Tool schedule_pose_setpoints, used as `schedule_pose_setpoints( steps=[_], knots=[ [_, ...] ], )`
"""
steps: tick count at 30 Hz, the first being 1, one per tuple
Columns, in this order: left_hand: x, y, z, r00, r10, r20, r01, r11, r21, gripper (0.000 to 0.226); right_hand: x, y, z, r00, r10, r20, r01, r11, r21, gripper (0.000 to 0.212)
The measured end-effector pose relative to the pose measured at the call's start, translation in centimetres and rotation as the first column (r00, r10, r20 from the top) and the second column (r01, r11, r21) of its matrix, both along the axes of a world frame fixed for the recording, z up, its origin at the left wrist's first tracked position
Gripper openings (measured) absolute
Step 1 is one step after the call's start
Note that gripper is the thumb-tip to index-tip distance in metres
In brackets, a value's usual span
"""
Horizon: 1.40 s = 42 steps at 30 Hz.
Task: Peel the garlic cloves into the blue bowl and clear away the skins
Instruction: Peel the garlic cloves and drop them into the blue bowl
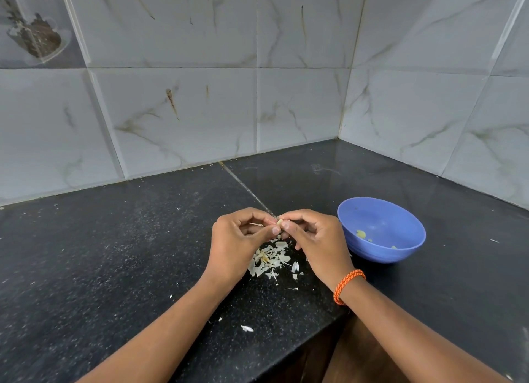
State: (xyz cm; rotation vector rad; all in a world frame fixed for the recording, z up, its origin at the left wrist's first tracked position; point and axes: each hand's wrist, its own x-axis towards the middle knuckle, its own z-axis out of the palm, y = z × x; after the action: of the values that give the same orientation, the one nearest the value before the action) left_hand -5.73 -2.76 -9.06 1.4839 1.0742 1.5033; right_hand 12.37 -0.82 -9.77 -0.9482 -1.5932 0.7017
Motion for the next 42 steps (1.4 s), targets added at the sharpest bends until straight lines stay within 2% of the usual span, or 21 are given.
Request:
schedule_pose_setpoints(
  steps=[5, 8, 25, 33, 42],
  knots=[
    [0.24, -0.16, 0.09, 0.996, 0.040, -0.075, -0.038, 0.999, 0.028, 0.010, -0.10, 0.17, -0.18, 0.995, -0.079, 0.061, 0.075, 0.994, 0.077, 0.013],
    [0.19, -0.15, 0.00, 0.993, 0.066, -0.100, -0.061, 0.997, 0.055, 0.008, -0.33, -0.07, -0.16, 0.991, -0.128, 0.042, 0.122, 0.986, 0.116, 0.012],
    [0.11, -0.01, -0.29, 0.987, -0.062, 0.148, 0.066, 0.997, -0.028, 0.011, -0.10, 0.19, -0.12, 1.000, -0.001, -0.024, 0.003, 0.998, 0.066, 0.015],
    [0.09, 0.05, -0.08, 0.975, -0.048, 0.217, 0.054, 0.998, -0.018, 0.015, -0.47, 0.10, -0.53, 0.990, -0.073, 0.122, 0.054, 0.987, 0.151, 0.012],
    [-0.15, 0.28, -0.36, 0.989, 0.015, 0.150, -0.015, 1.000, -0.001, 0.011, -0.38, 0.07, -1.00, 0.984, -0.099, 0.147, 0.079, 0.987, 0.139, 0.030]
  ],
)
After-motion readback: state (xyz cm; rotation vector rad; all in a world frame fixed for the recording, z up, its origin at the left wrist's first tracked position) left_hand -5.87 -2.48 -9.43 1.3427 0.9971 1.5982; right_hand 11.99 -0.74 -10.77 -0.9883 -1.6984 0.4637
